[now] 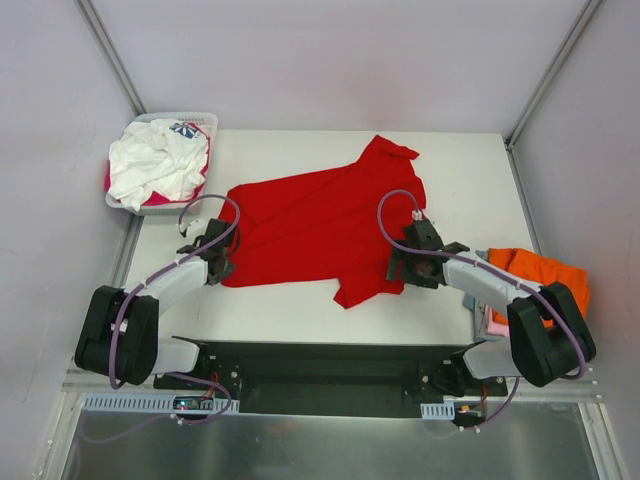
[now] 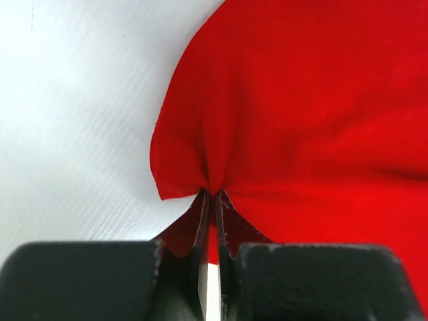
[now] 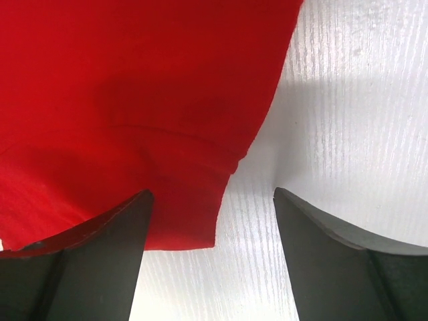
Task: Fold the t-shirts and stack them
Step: Grap the side of the flattened tshirt closest away from the robot with both arms
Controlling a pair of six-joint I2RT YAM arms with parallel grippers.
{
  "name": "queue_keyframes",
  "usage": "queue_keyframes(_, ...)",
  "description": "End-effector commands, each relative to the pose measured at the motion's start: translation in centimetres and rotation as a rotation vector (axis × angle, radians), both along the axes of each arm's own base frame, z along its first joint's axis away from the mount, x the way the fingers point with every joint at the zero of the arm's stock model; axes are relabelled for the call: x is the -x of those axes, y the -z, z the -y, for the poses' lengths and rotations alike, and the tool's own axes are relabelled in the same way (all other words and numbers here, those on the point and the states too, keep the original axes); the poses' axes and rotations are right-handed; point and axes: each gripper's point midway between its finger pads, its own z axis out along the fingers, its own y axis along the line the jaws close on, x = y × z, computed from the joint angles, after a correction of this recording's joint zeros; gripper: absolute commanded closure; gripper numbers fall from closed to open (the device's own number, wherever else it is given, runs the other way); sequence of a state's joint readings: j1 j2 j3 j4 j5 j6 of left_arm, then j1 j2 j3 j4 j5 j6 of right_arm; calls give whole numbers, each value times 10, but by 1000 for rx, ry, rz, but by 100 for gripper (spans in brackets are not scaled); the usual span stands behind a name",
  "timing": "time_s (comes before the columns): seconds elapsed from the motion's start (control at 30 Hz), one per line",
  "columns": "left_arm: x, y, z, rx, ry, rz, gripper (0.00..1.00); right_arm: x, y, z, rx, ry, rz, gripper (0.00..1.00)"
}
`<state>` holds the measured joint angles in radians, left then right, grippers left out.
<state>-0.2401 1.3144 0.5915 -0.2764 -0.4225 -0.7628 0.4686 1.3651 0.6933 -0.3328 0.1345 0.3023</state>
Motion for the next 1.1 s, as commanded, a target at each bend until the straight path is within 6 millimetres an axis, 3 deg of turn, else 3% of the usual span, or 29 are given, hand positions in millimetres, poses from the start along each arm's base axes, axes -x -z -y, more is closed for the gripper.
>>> queue_keyframes(0.0,-3,-18,2,20,32,47,100,0,-6,-3,-26,-6,16,25)
queue_keyframes(0.13,-8,-39,6,47,58,124,100,5,-1,-14,-65,-54,-9,36)
queue_keyframes(0.23,-9,-43,9,61,73,137,100,10,1,-22,-85,-90,-34,42)
queue_keyframes(0.33,-11,-47,11,68,84,147,100,11,3,-25,-89,-105,-45,66)
queue_keyframes(0.37,-12,-49,12,66,94,150,100,10,1,-26,-91,-104,-43,84)
queue_keyframes(0.4,-12,-53,12,70,99,164,100,9,-4,-26,-97,-102,-31,92)
queue_keyframes(0.43,-13,-56,12,70,103,173,100,10,-9,-26,-97,-102,-27,99)
queue_keyframes(0.47,-13,-60,12,68,109,182,100,8,-14,-24,-91,-99,-14,99)
queue_keyframes(0.63,-19,-84,10,54,111,246,100,-4,-64,-5,-24,-59,113,99)
queue_keyframes(0.77,-31,-92,11,50,102,253,100,-37,-112,-2,-7,-39,244,99)
queue_keyframes(0.83,-38,-97,13,51,102,255,100,-52,-114,0,12,-34,238,99)
queue_keyframes(0.87,-41,-94,14,49,103,241,100,-62,-126,-5,-1,-37,256,99)
queue_keyframes(0.9,-44,-97,14,50,105,243,100,-61,-123,-4,8,-40,232,99)
queue_keyframes(0.97,-47,-96,15,51,106,238,100,-57,-114,-7,2,-55,201,57)
queue_keyframes(1.03,-47,-96,15,51,103,239,100,-42,-96,-3,14,-59,156,31)
queue_keyframes(1.07,-47,-94,15,49,102,235,100,-34,-92,-3,6,-59,143,26)
